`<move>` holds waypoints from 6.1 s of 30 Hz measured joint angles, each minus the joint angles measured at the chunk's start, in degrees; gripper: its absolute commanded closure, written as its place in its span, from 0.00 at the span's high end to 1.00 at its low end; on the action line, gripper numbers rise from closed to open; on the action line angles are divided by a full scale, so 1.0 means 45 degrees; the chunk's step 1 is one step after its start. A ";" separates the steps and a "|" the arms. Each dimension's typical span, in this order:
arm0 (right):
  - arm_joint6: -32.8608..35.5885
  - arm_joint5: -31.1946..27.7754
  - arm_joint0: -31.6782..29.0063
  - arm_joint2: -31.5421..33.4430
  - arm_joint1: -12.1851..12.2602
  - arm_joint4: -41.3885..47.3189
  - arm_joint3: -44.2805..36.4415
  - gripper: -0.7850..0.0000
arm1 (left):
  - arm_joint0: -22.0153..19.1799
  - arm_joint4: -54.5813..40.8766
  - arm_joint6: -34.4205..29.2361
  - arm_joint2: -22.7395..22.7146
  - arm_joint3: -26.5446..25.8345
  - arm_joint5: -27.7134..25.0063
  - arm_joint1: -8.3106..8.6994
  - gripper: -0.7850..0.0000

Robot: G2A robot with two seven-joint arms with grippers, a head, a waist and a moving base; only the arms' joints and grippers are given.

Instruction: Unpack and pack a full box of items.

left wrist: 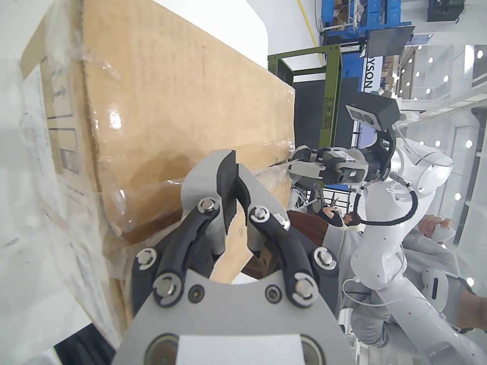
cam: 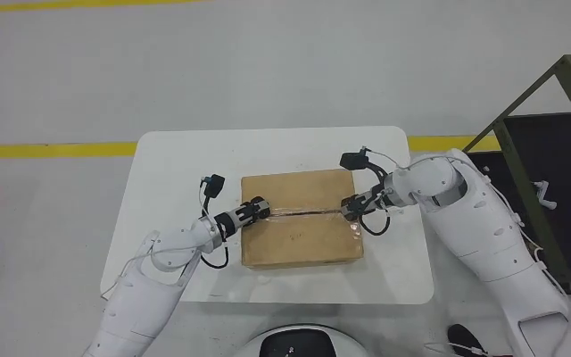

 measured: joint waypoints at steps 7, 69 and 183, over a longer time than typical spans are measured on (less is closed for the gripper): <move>0.0004 0.0107 0.0231 -0.0387 -0.0104 -0.0224 0.0341 0.00 | 0.0025 0.0021 0.0017 -0.0041 -0.0026 0.0063 -0.0003 0.07; -0.3069 -0.0079 -0.1863 0.3349 0.0772 0.1631 -0.1733 0.00 | 0.0226 -0.0524 0.0035 -0.0616 -0.0654 -0.0014 -0.0025 1.00; -0.5743 -0.1588 -0.3660 0.2443 -0.0339 0.4339 0.0565 0.00 | 0.1569 -0.0877 0.2309 -0.3208 -0.2124 -0.0190 0.0213 1.00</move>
